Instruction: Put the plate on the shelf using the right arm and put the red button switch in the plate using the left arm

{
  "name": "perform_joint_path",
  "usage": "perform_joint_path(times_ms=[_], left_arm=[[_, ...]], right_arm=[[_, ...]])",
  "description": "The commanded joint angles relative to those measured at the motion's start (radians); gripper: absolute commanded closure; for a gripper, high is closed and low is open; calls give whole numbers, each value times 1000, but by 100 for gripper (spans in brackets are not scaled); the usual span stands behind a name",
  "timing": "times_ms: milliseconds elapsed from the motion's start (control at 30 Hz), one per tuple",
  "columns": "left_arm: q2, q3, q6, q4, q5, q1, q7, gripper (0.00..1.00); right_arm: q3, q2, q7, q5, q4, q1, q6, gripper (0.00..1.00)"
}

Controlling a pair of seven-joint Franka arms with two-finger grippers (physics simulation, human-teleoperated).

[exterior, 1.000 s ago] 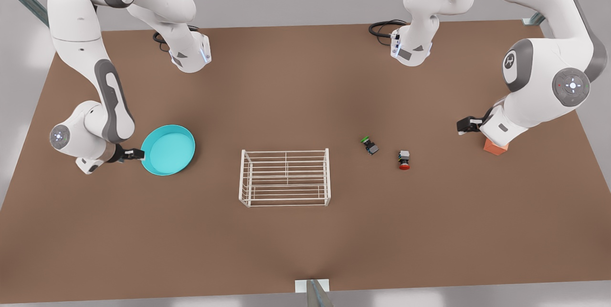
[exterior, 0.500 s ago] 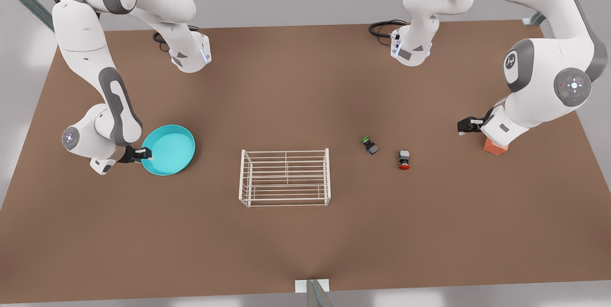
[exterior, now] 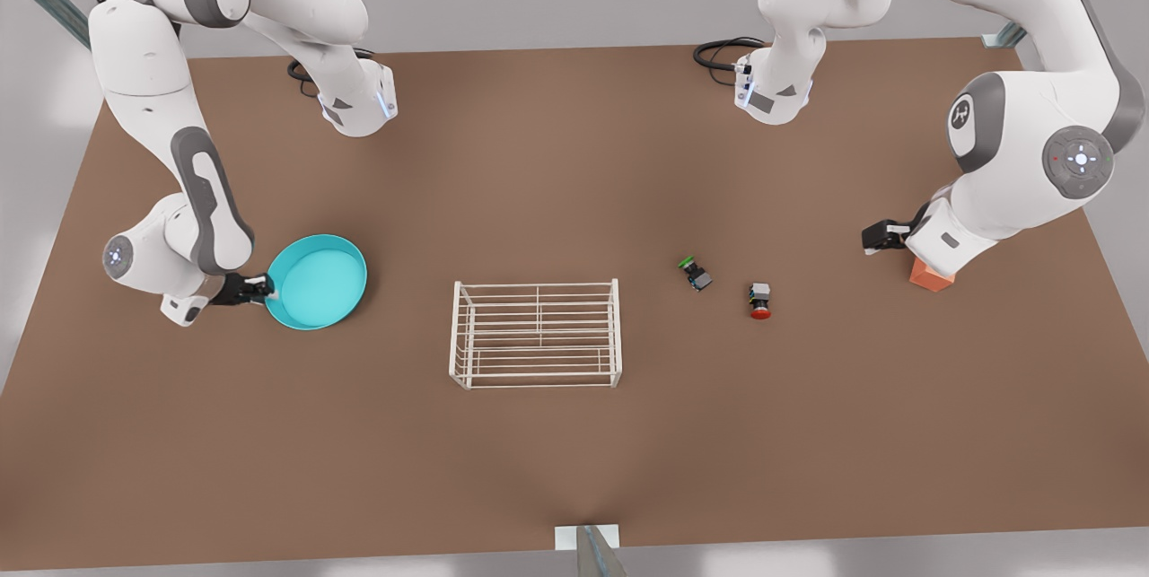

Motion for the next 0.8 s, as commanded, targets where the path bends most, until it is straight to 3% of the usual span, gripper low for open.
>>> perform_joint_path(times_ms=[0, 100, 200, 367, 767], left_arm=[[-1, 0, 0, 1, -5, -1, -1, 0], [-1, 0, 0, 1, -7, 1, -1, 0], [13, 0, 0, 18, -5, -6, -3, 0], [14, 0, 0, 18, -7, 2, -52, 0], [19, 0, 0, 18, 3, -3, -57, 0]], right_arm=[[4, 4, -123, 45, 3, -1, -64, 54], [6, 11, -127, 49, 5, -1, -76, 57], [6, 11, -138, 49, 11, -1, -82, 68], [6, 11, -150, 49, 15, -1, -98, 77], [18, -84, -207, 160, 101, 5, -362, 78]])
